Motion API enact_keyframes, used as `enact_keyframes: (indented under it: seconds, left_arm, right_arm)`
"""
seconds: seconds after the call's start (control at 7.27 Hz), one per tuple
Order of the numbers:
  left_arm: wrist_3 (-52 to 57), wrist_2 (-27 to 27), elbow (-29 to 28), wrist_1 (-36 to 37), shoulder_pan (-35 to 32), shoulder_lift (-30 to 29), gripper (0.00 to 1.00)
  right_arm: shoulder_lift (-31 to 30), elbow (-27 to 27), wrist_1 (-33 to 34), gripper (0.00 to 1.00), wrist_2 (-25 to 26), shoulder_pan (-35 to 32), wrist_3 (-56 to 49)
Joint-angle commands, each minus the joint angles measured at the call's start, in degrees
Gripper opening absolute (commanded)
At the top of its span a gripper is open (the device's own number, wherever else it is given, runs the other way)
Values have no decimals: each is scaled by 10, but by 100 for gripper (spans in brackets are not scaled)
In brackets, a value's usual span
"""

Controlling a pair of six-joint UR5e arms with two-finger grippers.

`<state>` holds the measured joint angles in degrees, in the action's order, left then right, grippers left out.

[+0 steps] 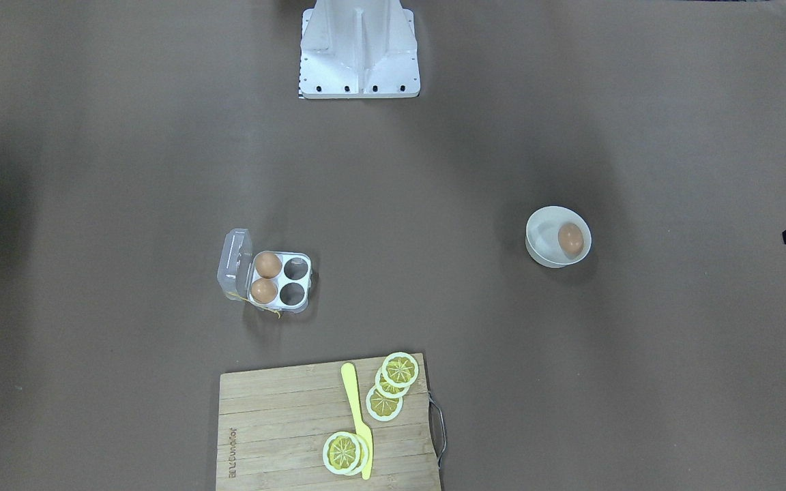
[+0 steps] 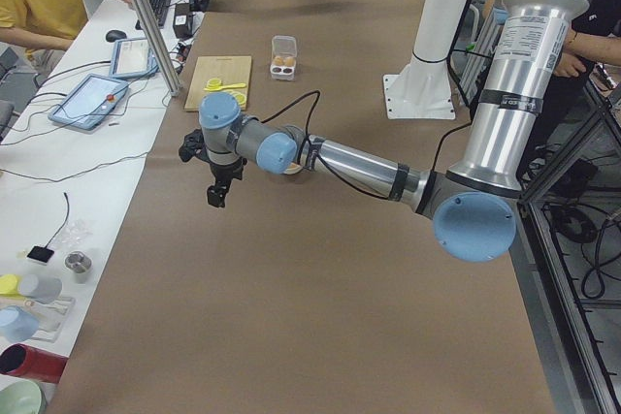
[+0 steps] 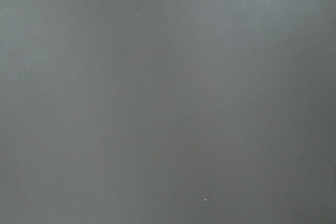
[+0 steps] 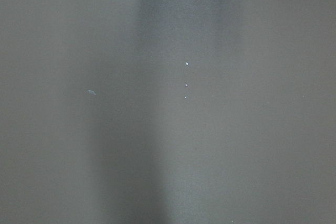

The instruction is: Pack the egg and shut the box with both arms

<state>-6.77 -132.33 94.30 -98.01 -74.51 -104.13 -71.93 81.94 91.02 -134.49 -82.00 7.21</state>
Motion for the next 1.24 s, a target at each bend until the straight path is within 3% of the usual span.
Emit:
enact_keyframes:
  seconds: [0.0, 0.28, 0.69, 0.96, 1.1]
  left_arm:
    - [-10, 10, 19, 2, 59, -20, 99]
    - [-106, 14, 61, 2, 128, -20, 98]
    - [-302, 14, 64, -2, 186, -41, 95]
    - [-364, 95, 57, -2, 245, -49, 94]
    - [-364, 99, 48, -3, 250, -52, 92]
  right_arm:
    - [-1, 0, -1, 100, 1, 0, 0]
    - [2, -2, 0, 100, 1, 0, 1]
    - [2, -3, 1, 100, 1, 0, 0]
    - [0, -1, 2, 100, 0, 0, 0]
    - [0, -1, 2, 100, 1, -1, 0]
